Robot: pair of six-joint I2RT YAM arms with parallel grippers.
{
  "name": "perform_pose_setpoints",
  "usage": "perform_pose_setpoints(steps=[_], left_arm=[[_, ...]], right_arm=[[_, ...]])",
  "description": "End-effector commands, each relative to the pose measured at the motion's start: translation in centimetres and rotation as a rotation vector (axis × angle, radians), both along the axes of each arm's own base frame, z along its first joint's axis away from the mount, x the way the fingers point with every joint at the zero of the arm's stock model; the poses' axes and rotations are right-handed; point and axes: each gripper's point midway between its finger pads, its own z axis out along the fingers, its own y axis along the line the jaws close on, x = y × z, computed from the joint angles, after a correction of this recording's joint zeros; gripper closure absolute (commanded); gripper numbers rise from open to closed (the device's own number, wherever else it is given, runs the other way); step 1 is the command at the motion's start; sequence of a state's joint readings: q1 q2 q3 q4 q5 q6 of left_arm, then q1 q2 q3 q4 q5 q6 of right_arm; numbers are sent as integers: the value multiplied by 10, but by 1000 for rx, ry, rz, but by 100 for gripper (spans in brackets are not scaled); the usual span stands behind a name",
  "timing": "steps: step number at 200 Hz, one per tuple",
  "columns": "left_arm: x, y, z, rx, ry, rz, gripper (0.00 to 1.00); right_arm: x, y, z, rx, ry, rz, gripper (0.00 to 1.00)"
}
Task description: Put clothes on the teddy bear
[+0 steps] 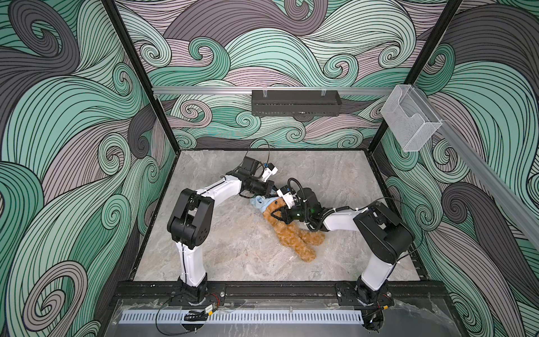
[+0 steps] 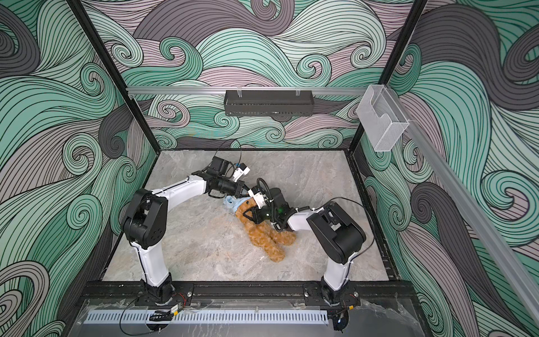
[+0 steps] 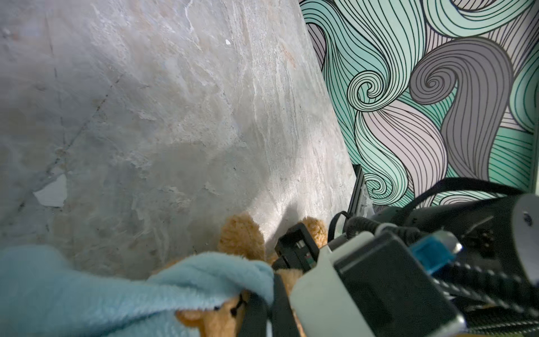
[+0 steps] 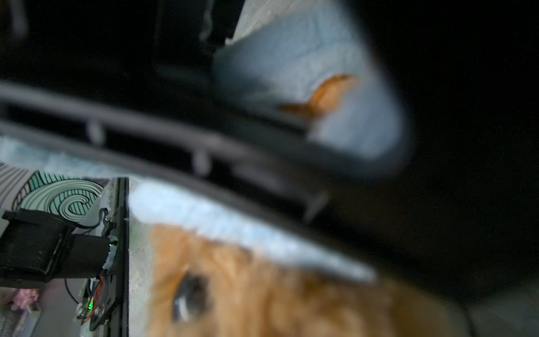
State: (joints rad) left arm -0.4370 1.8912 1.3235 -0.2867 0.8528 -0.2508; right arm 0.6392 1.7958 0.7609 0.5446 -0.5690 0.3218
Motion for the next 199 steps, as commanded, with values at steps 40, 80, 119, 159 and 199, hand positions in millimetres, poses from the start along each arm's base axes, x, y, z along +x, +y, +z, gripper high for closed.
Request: perform_pose_setpoints(steps=[40,80,119,159,199], left_arm=[[-30,-12,21,-95,-9,18,97],[-32,-14,24,-116,-12,50,97],[-32,-18,3,-61,11,64,83],[-24,-6,16,16,-67,111,57],[-19,14,33,67,-128,172,34]], right_arm=[[30,2,16,143,28,-176,70],[34,2,15,170,71,-218,68],[34,4,20,197,52,-209,68],[24,-5,11,148,-6,-175,69],[14,-13,7,99,-68,-124,73]])
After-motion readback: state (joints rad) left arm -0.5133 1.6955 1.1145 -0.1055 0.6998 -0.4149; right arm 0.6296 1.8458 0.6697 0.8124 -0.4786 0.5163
